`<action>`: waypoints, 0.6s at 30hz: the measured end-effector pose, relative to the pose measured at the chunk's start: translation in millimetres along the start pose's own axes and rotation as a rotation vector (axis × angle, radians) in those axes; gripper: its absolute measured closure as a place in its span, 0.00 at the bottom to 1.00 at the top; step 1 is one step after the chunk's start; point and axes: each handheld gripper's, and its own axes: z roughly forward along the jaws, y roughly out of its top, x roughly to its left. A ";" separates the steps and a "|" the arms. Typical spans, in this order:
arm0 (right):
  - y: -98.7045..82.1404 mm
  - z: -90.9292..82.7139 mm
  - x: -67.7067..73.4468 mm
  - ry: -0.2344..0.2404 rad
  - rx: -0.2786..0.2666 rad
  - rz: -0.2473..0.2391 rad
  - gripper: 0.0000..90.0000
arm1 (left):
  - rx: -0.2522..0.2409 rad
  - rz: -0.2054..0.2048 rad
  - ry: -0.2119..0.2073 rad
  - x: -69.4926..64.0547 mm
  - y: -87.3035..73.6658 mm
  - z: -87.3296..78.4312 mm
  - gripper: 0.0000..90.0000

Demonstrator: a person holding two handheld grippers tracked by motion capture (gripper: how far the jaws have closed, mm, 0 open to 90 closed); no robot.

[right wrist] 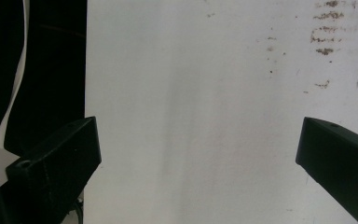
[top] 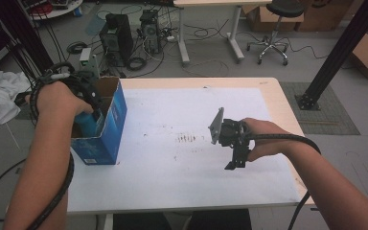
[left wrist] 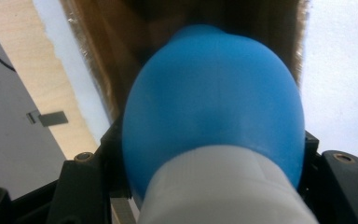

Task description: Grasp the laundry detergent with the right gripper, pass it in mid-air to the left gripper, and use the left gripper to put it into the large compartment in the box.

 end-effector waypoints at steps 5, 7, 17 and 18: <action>-1.6 2.3 -0.5 0.004 0.003 0.004 0.00 | -0.012 -0.004 0.000 0.0 3.7 14.8 0.42; -1.8 2.6 -0.5 0.004 0.005 0.003 0.00 | -0.010 0.001 0.003 0.4 5.3 18.9 0.42; -4.6 3.5 -1.8 0.007 -0.004 0.010 0.00 | -0.024 0.011 0.012 2.8 8.4 36.5 0.42; -4.7 3.9 -1.8 0.007 -0.007 0.011 0.00 | -0.024 0.009 0.010 2.9 8.5 39.0 0.42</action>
